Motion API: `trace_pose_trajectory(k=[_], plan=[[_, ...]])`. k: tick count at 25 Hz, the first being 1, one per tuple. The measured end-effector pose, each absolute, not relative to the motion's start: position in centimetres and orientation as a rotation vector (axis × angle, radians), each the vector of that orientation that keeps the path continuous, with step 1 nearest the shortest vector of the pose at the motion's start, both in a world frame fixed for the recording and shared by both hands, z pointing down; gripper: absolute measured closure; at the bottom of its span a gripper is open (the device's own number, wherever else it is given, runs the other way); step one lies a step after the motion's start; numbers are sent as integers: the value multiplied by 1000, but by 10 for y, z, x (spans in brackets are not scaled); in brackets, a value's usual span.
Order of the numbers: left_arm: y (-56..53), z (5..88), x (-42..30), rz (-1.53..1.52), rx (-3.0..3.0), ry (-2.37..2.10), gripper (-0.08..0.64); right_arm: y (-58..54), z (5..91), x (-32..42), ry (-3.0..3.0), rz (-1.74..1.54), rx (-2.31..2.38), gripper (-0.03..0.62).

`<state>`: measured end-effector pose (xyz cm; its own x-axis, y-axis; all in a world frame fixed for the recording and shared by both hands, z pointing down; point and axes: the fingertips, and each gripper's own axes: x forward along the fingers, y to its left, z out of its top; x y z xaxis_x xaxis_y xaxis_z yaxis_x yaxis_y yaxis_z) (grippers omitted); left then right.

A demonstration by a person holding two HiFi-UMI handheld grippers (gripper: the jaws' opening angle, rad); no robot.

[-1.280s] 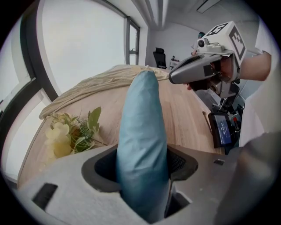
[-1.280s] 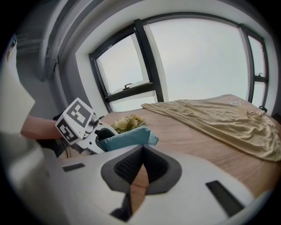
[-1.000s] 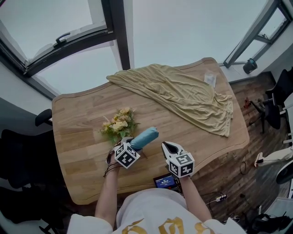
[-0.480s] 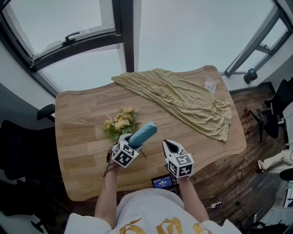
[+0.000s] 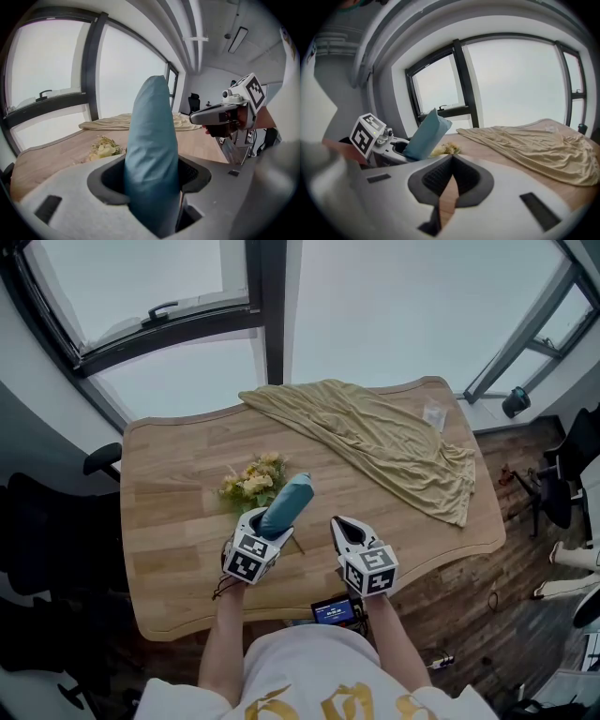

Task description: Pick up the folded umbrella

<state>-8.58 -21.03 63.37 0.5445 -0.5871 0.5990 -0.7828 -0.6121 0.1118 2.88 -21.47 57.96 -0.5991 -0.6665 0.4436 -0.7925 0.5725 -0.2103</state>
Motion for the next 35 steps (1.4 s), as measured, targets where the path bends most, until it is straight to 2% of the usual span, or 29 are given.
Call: trace_pose_trajectory(k=[9,35], plan=[[-195,596,-98,525,2420,-1286,262,-200,550,16,-2609,559,1181,580],[-123,530,-123,170,2433,-1484,262,-138,510,11,-2635,383,1266,581]])
